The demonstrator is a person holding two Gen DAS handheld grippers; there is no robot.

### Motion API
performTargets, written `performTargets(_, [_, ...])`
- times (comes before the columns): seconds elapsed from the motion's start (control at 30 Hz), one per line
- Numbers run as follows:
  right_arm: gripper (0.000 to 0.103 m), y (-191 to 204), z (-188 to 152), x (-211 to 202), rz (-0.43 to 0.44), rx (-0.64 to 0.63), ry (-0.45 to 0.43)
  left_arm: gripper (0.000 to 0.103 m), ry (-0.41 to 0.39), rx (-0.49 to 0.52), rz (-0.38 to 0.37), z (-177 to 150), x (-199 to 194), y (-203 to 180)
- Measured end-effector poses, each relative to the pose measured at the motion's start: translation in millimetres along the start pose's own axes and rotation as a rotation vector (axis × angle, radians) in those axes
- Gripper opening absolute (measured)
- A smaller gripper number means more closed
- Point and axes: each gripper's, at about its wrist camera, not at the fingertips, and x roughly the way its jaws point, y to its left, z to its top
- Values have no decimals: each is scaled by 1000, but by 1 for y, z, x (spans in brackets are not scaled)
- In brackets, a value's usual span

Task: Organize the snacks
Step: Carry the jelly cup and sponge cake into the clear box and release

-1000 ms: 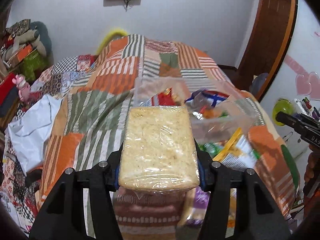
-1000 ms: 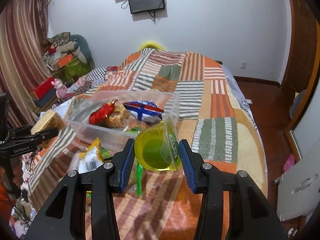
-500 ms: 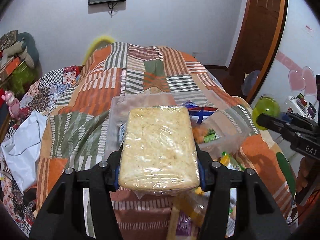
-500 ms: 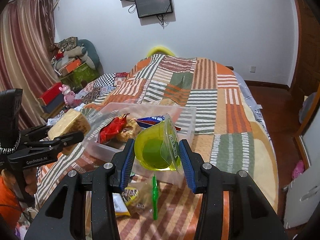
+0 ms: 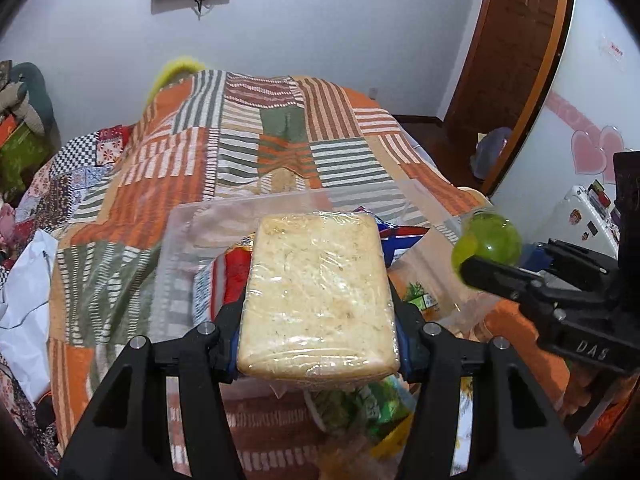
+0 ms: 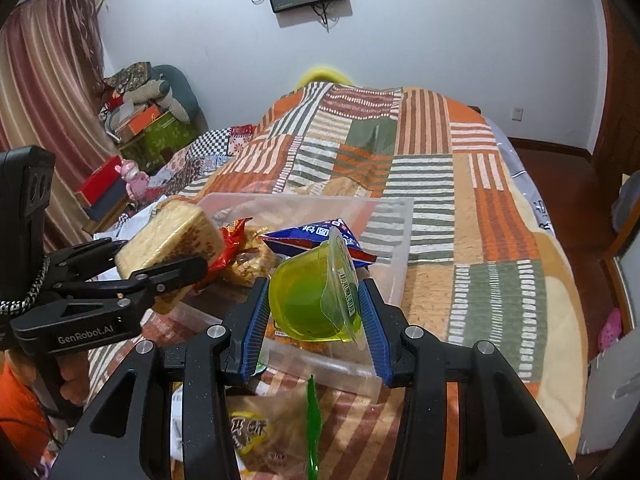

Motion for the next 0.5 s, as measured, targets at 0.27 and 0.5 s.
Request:
performTargets(0.27, [41,-4,0,16,-20,14,21,56,30,-5,-17,1,23,-4])
performTargets(0.5, [43,-2,-1,21,-37,5,37,55,24,-4,-19,1,25,-3])
